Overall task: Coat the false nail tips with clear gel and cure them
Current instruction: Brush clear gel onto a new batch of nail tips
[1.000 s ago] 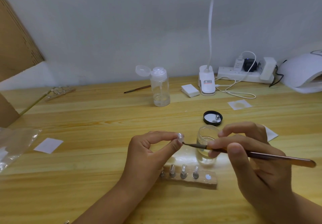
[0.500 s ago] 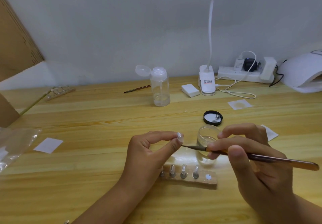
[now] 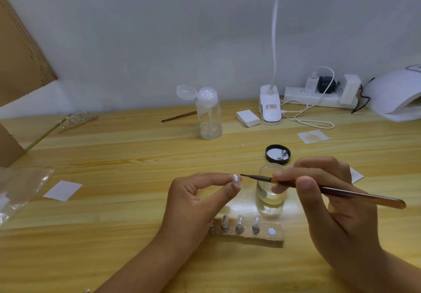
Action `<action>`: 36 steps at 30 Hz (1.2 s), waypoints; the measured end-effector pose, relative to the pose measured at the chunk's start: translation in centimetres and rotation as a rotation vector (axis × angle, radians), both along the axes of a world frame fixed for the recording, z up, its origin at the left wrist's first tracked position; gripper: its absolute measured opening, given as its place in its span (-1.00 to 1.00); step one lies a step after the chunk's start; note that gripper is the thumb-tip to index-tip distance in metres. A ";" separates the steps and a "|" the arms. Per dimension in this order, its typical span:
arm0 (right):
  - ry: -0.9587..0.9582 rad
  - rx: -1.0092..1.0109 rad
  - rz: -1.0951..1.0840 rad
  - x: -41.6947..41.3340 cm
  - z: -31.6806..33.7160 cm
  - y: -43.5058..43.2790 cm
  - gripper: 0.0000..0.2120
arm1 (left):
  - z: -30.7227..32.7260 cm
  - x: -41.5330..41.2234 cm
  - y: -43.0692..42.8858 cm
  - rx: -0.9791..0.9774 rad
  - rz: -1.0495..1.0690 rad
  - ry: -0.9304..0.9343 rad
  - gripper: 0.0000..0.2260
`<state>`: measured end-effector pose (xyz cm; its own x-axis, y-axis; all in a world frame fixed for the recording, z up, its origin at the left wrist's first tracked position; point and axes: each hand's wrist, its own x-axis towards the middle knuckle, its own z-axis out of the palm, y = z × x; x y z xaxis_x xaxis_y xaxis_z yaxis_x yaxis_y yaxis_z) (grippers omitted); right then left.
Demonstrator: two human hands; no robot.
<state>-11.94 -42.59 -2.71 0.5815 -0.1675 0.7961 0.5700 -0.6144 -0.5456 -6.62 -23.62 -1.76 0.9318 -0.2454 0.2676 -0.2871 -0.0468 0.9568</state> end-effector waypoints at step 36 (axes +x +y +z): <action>-0.030 -0.092 0.055 -0.2 0.0 0.2 -0.68 | -0.5 0.2 0.1 0.126 0.080 -0.094 -0.87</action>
